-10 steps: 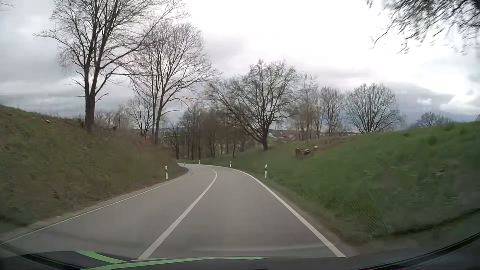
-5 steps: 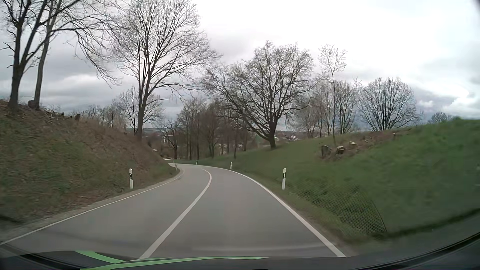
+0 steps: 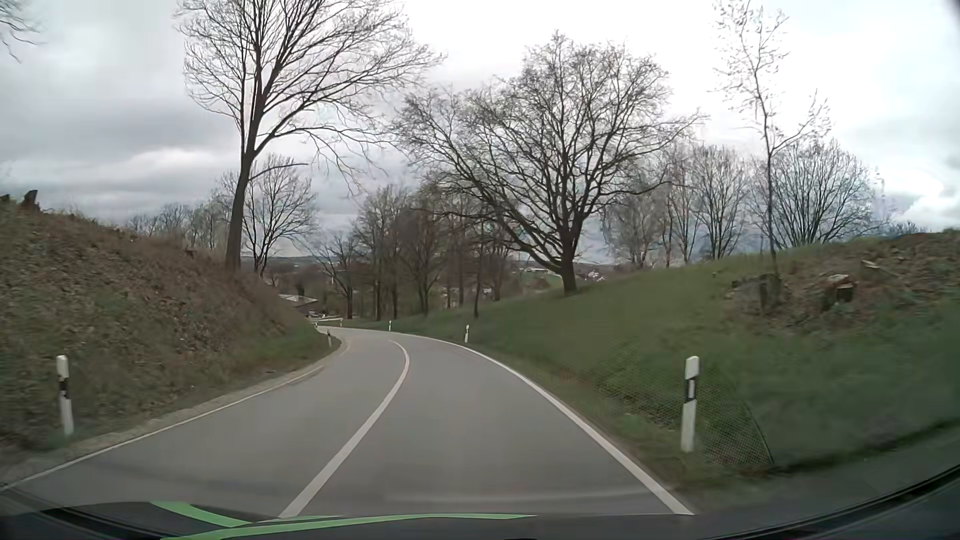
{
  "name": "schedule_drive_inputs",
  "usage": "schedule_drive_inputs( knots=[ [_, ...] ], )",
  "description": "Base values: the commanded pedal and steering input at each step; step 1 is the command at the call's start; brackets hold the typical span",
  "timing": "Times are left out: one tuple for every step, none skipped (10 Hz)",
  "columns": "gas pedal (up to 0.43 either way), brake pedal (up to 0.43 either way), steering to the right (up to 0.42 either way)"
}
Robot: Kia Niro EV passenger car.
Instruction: Follow the waypoints while adhering to traffic rules and regulations
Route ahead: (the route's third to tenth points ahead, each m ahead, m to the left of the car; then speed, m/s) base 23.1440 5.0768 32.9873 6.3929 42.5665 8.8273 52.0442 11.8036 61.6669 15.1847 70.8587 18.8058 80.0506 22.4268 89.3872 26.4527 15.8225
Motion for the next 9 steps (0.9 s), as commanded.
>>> schedule_drive_inputs(
  knots=[
    [0.0,0.14,-0.012],
    [0.0,0.14,-0.014],
    [0.0,0.14,-0.017],
    [0.0,0.14,-0.021],
    [0.0,0.134,-0.026],
    [0.0,0.134,-0.028],
    [0.0,0.128,-0.031],
    [0.0,0.122,-0.032],
    [0.0,0.122,-0.032]
  ],
)
